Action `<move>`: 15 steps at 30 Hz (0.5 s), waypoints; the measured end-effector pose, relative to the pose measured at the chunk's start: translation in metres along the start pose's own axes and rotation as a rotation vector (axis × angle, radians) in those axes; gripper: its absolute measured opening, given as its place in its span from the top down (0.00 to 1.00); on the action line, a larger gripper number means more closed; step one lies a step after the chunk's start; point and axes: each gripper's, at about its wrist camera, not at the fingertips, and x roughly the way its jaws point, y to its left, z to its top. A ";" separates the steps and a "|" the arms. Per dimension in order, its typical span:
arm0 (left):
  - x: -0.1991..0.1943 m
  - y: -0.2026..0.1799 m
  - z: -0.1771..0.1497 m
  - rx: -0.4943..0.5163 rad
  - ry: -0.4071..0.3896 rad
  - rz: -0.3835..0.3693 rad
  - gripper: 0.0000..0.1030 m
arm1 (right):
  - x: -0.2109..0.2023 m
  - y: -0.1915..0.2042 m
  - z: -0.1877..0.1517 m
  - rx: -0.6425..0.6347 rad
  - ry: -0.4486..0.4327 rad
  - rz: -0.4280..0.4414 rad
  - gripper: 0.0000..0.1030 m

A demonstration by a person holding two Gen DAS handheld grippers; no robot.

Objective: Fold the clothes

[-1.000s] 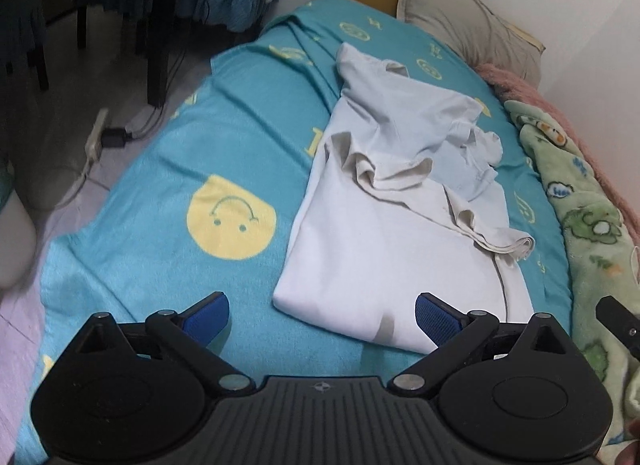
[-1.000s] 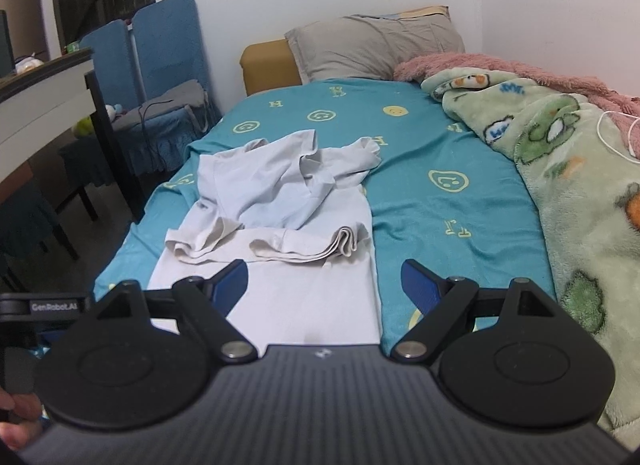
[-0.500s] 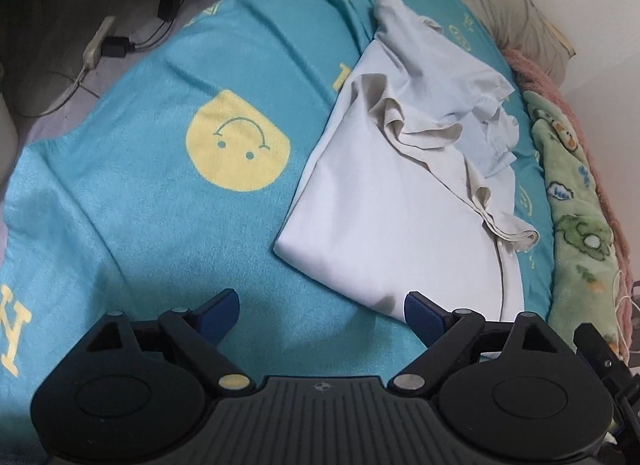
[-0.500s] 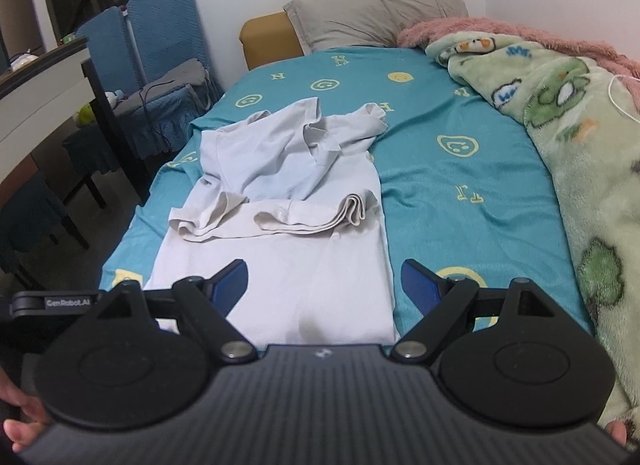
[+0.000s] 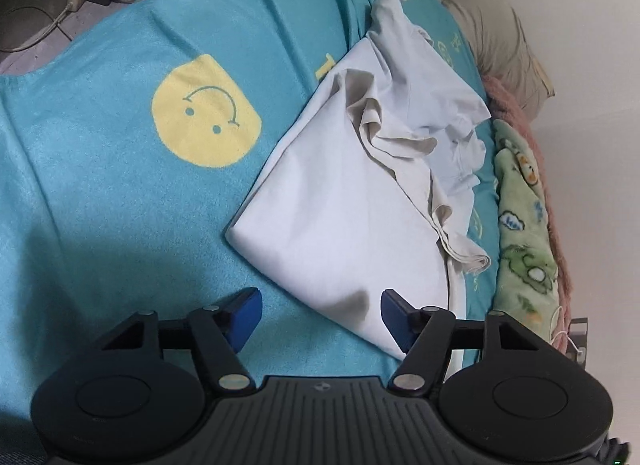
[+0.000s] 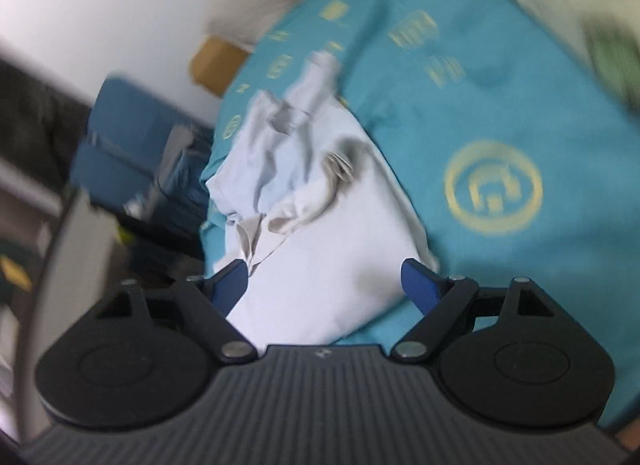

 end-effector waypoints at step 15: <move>0.001 0.015 0.007 -0.099 -0.101 -0.017 0.53 | 0.042 -0.054 -0.021 0.454 0.042 0.029 0.34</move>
